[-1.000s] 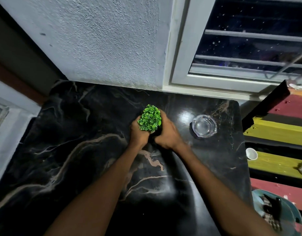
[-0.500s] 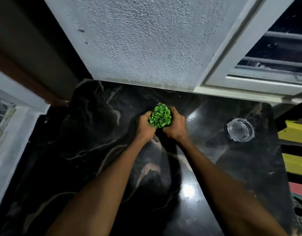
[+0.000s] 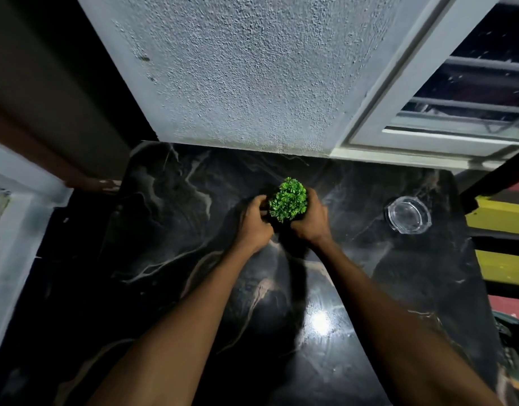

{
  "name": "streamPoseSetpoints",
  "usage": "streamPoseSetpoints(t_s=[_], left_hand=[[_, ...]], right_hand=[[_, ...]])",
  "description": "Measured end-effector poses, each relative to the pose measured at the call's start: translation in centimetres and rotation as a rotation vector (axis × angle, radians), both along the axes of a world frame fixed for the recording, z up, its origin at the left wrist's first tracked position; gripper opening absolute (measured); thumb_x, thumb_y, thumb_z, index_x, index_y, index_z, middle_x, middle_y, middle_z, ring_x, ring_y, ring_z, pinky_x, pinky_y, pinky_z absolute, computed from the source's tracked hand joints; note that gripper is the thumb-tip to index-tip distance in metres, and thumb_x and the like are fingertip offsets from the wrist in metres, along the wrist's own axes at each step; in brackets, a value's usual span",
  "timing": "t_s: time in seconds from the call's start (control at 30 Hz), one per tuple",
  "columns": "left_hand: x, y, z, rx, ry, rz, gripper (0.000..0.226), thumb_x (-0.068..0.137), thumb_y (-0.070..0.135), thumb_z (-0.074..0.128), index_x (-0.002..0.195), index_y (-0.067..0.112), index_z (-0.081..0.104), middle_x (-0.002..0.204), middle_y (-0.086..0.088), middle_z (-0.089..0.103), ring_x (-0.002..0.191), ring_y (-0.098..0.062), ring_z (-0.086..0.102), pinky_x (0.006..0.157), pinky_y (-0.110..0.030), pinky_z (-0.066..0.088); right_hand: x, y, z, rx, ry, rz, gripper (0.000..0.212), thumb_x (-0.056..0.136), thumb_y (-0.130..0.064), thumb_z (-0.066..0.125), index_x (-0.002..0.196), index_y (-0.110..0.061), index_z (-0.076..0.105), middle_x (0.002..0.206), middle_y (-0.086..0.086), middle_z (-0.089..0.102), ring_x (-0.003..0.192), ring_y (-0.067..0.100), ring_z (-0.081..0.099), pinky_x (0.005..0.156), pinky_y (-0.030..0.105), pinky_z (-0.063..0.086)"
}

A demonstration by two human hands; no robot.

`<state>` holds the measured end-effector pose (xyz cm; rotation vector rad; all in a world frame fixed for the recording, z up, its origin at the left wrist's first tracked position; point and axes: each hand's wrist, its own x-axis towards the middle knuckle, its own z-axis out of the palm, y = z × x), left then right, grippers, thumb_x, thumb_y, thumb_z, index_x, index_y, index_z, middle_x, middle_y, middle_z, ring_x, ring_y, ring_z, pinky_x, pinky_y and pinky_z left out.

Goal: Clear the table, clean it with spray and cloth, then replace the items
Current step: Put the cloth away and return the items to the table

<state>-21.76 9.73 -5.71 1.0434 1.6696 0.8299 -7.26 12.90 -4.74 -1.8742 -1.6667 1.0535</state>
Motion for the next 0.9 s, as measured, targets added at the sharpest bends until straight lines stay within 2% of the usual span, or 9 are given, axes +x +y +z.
streamPoseSetpoints(t_s=[0.03,0.1,0.17,0.27,0.4,0.5,0.6,0.8,0.9], left_hand=[[0.1,-0.8,0.1,0.010,0.084,0.012,0.057,0.080,-0.016,0.055,0.134,0.003,0.054,0.114,-0.008,0.062,0.094,-0.017,0.060,0.079,-0.018,0.050],[0.3,-2.3,0.2,0.026,0.213,0.036,0.045,0.078,-0.012,0.055,0.119,0.005,0.061,0.105,-0.007,0.062,0.090,-0.025,0.063,0.084,-0.031,0.055],[1.2,-3.7,0.1,0.000,0.258,0.024,0.033,0.076,-0.009,0.054,0.102,0.008,0.066,0.092,-0.004,0.062,0.091,-0.031,0.065,0.086,-0.039,0.055],[4.0,-5.4,-0.2,-0.016,0.250,-0.050,0.029,0.075,-0.005,0.053,0.086,0.019,0.066,0.083,-0.005,0.068,0.089,-0.032,0.065,0.084,-0.042,0.056],[10.1,-6.9,1.0,0.057,0.255,-0.144,0.028,0.083,-0.006,0.053,0.092,0.016,0.068,0.088,-0.008,0.072,0.094,-0.033,0.065,0.087,-0.041,0.054],[15.4,-7.6,2.7,0.105,0.241,-0.206,0.028,0.082,0.003,0.051,0.093,0.024,0.066,0.093,-0.008,0.073,0.095,-0.031,0.066,0.087,-0.040,0.055],[21.4,-9.2,3.5,0.127,0.213,-0.298,0.019,0.079,0.018,0.050,0.090,0.030,0.060,0.090,-0.006,0.072,0.092,-0.028,0.068,0.084,-0.042,0.057],[35.6,-13.5,5.7,0.150,0.198,-0.460,0.016,0.085,0.006,0.062,0.084,0.021,0.066,0.087,-0.007,0.075,0.085,-0.028,0.071,0.081,-0.042,0.058],[41.8,-15.0,6.6,0.151,0.194,-0.530,0.015,0.084,0.005,0.062,0.087,0.018,0.069,0.092,-0.009,0.076,0.089,-0.029,0.071,0.084,-0.042,0.058]], right_hand=[[0.1,-0.3,0.1,-0.006,0.023,-0.013,0.089,0.055,-0.030,0.079,0.138,-0.018,0.046,0.118,0.010,0.068,0.109,0.026,0.061,0.087,0.029,0.049],[0.3,-1.1,-0.1,-0.026,0.041,-0.040,0.093,0.054,-0.024,0.075,0.140,-0.018,0.042,0.121,0.013,0.066,0.113,0.028,0.061,0.092,0.032,0.051],[0.9,-2.1,-0.2,-0.040,0.037,-0.051,0.082,0.056,-0.016,0.073,0.134,-0.016,0.045,0.116,0.014,0.066,0.110,0.032,0.062,0.091,0.039,0.055],[2.6,-4.5,0.2,-0.033,-0.013,-0.034,0.059,0.063,-0.005,0.069,0.120,-0.010,0.057,0.110,0.013,0.068,0.104,0.029,0.064,0.085,0.039,0.056],[6.8,-8.7,1.0,0.141,0.006,-0.076,0.031,0.065,-0.024,0.064,0.094,-0.014,0.070,0.089,0.006,0.073,0.084,0.023,0.070,0.074,0.037,0.057],[11.3,-11.3,2.2,0.228,0.067,-0.197,0.016,0.074,-0.017,0.070,0.090,-0.015,0.072,0.083,0.001,0.074,0.078,0.016,0.070,0.073,0.035,0.057],[17.8,-14.0,3.3,0.290,0.083,-0.288,0.018,0.071,-0.013,0.071,0.089,-0.015,0.074,0.080,-0.003,0.075,0.075,0.010,0.070,0.072,0.032,0.057],[32.6,-20.4,5.6,0.313,0.027,-0.372,0.022,0.070,-0.005,0.069,0.089,-0.012,0.078,0.082,0.002,0.077,0.076,0.012,0.071,0.075,0.029,0.057],[38.8,-22.4,6.3,0.290,-0.005,-0.392,0.024,0.070,-0.015,0.065,0.090,-0.015,0.077,0.083,0.001,0.077,0.077,0.013,0.072,0.075,0.030,0.057]])
